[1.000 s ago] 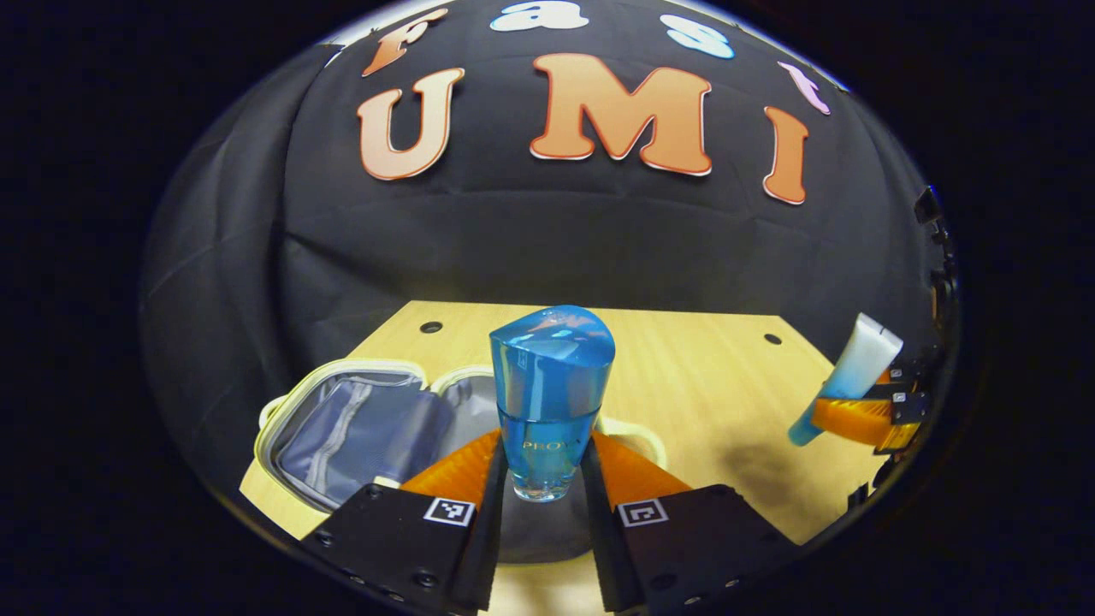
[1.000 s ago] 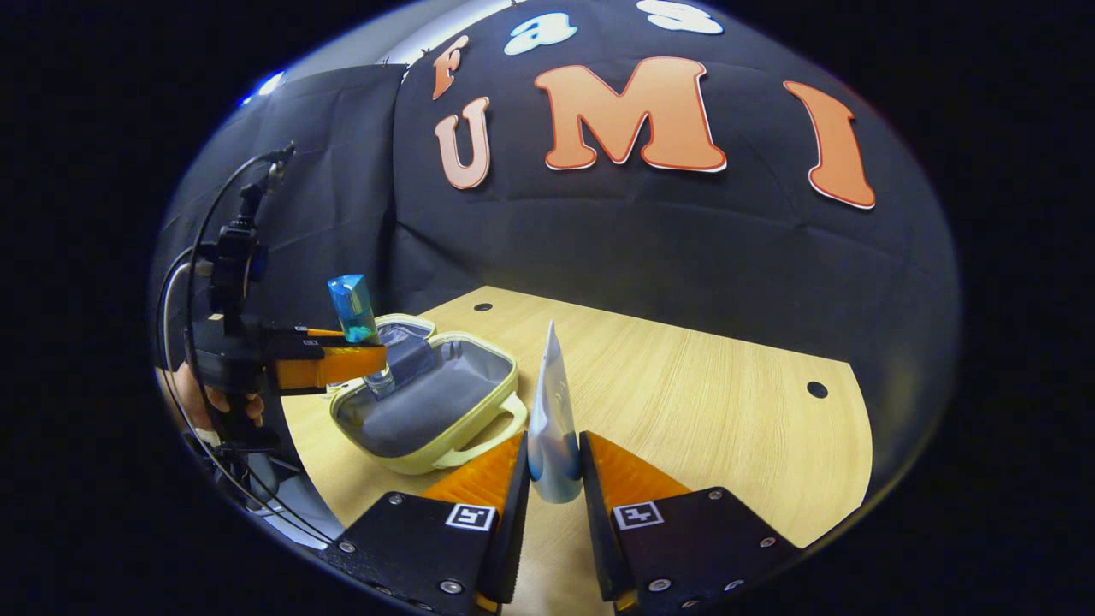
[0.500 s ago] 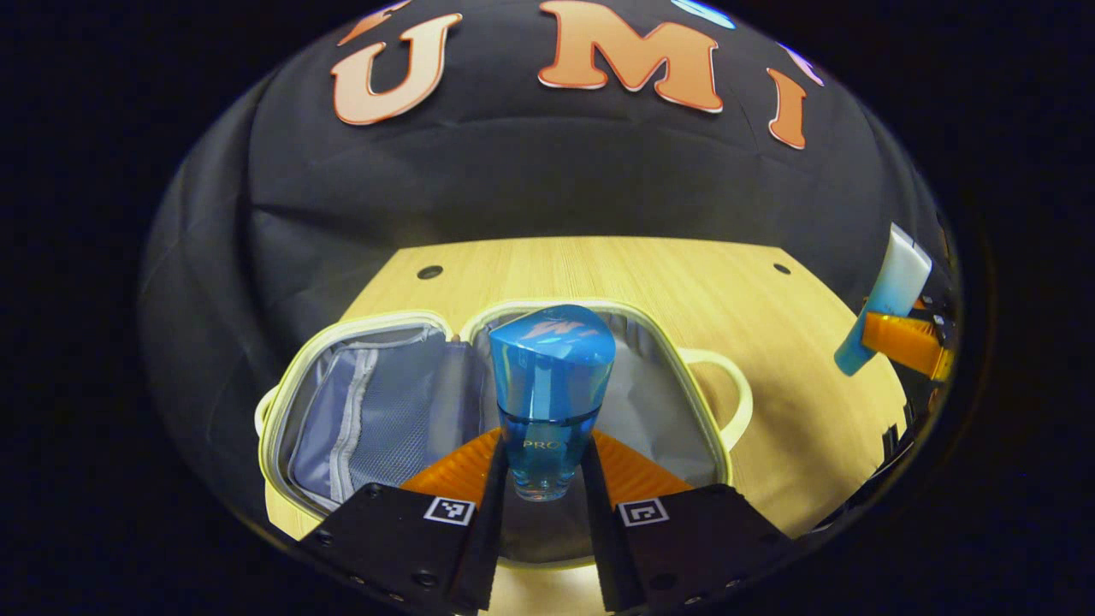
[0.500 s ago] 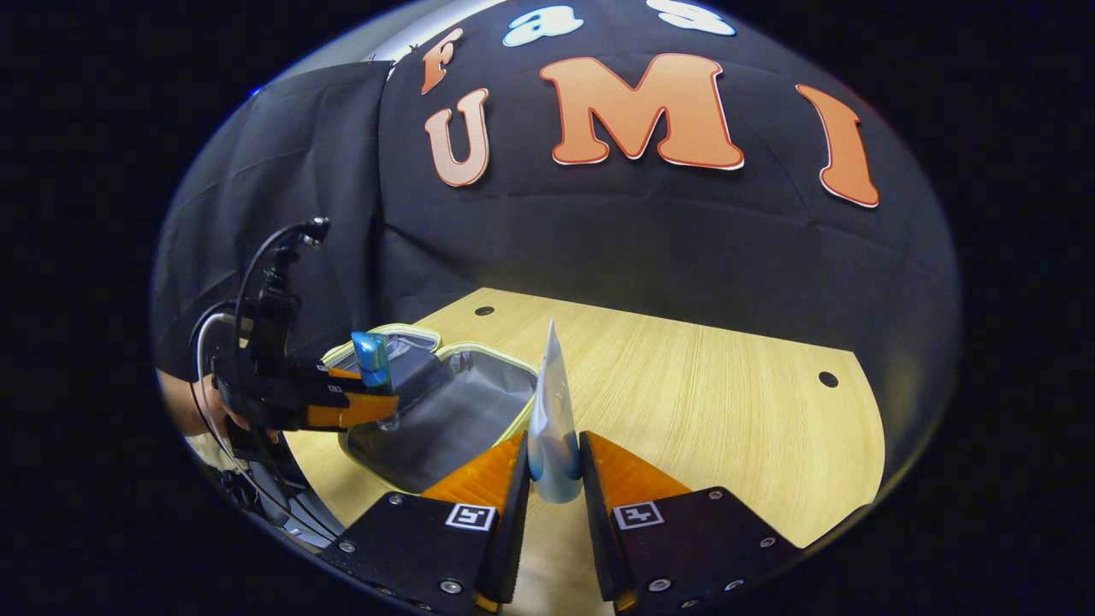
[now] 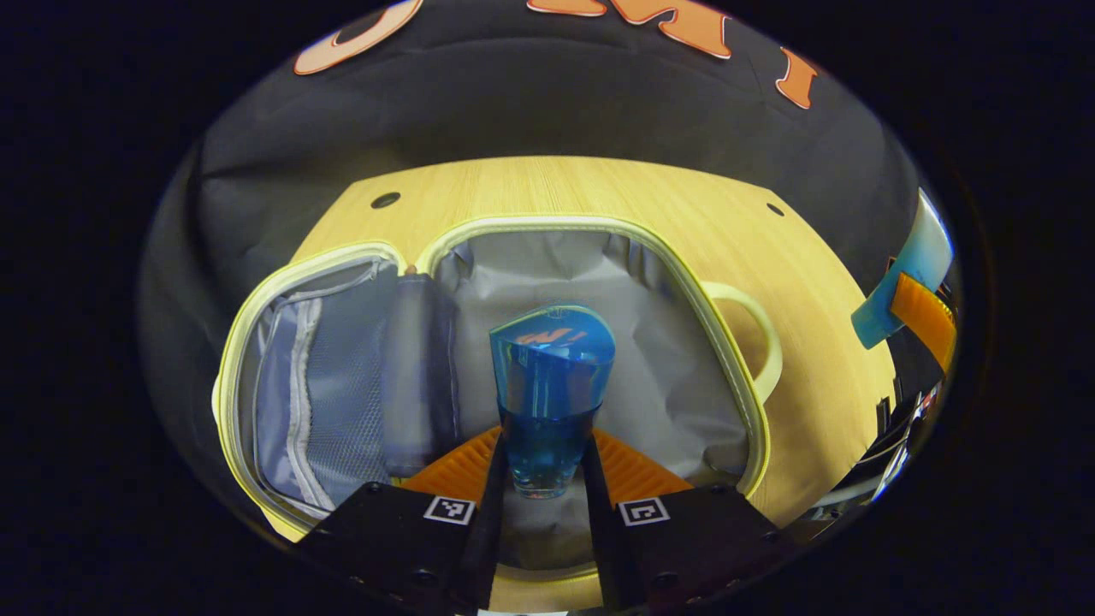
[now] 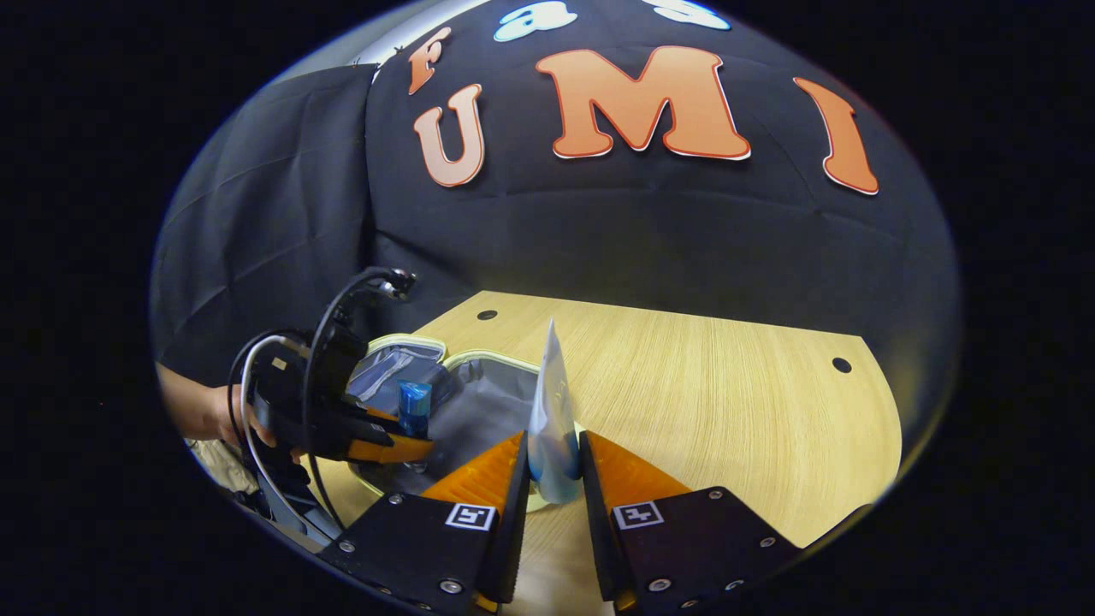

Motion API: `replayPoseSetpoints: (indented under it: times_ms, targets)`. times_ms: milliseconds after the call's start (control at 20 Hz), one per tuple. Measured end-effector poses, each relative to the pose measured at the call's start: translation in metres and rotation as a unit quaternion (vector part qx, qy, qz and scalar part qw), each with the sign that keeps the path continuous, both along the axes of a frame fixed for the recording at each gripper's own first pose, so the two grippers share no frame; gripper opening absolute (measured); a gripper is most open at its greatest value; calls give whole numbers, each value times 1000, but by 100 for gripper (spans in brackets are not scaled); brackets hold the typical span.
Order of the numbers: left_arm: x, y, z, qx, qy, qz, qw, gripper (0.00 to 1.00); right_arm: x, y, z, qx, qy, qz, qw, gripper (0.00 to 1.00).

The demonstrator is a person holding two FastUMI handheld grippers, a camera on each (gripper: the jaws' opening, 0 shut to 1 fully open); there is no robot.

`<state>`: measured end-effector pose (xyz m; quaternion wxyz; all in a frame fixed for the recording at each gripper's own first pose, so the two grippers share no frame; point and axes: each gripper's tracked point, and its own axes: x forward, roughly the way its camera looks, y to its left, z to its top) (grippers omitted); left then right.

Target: First open the suitcase, pack the skin care products into it, and then close the suitcase.

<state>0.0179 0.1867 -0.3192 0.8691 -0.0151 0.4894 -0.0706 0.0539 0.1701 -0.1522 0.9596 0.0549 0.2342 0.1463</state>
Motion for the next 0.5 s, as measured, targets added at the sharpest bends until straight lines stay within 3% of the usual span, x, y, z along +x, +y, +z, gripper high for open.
replayPoseSetpoints:
  times_ms: [500]
  targets:
    - [21,-4,-33,10,79,19,997,47,3,24,-7,12,20,-4,1000,36]
